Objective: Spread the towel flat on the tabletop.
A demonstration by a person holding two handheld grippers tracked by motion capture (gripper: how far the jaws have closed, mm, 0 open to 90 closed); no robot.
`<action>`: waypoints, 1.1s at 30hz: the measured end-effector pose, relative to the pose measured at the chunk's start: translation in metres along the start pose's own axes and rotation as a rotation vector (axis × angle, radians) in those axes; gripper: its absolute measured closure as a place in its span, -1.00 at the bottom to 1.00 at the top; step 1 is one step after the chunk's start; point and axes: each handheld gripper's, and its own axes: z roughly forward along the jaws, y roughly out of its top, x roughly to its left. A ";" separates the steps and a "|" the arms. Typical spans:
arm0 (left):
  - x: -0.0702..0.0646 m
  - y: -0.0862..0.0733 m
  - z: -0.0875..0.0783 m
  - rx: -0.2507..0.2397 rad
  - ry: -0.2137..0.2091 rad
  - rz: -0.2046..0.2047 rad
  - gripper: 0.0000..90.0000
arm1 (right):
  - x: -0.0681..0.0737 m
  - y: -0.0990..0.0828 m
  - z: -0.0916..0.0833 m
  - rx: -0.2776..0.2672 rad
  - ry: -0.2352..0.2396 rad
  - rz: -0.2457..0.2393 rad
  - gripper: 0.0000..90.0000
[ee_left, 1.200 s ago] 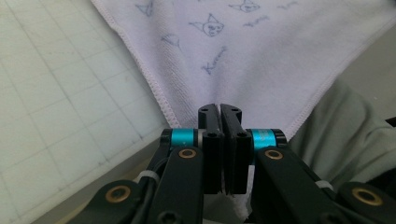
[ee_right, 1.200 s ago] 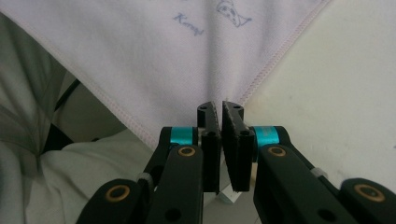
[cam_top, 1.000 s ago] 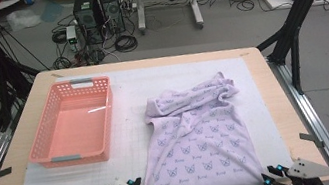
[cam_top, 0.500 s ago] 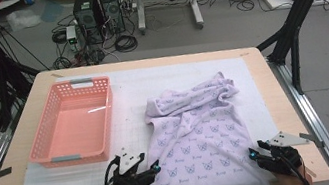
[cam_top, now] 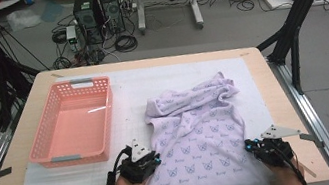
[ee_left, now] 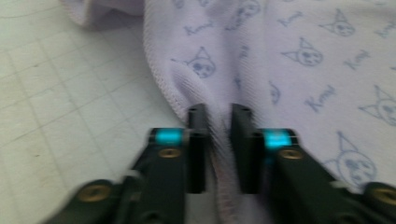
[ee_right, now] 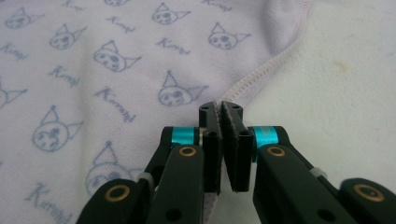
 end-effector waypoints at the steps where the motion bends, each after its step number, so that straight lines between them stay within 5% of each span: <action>1: -0.001 0.000 0.000 -0.001 0.005 0.004 0.91 | 0.001 0.000 0.000 0.003 -0.001 0.000 0.93; 14: 0.016 -0.016 -0.039 -0.005 -0.057 -0.086 0.92 | -0.002 -0.014 -0.028 0.007 0.046 0.006 0.95; 23: 0.007 -0.021 -0.063 -0.012 -0.119 -0.061 0.92 | 0.007 -0.027 -0.062 -0.012 0.088 -0.029 0.95; 30: 0.008 -0.023 -0.081 -0.054 -0.161 -0.058 0.91 | 0.013 -0.030 -0.089 -0.049 0.182 -0.011 0.95; 31: 0.009 -0.023 -0.077 -0.057 -0.143 -0.053 0.86 | 0.013 -0.030 -0.090 -0.045 0.183 -0.008 0.92; 33: 0.010 -0.024 -0.069 -0.051 -0.115 -0.069 0.34 | 0.015 -0.028 -0.085 -0.028 0.130 -0.008 0.62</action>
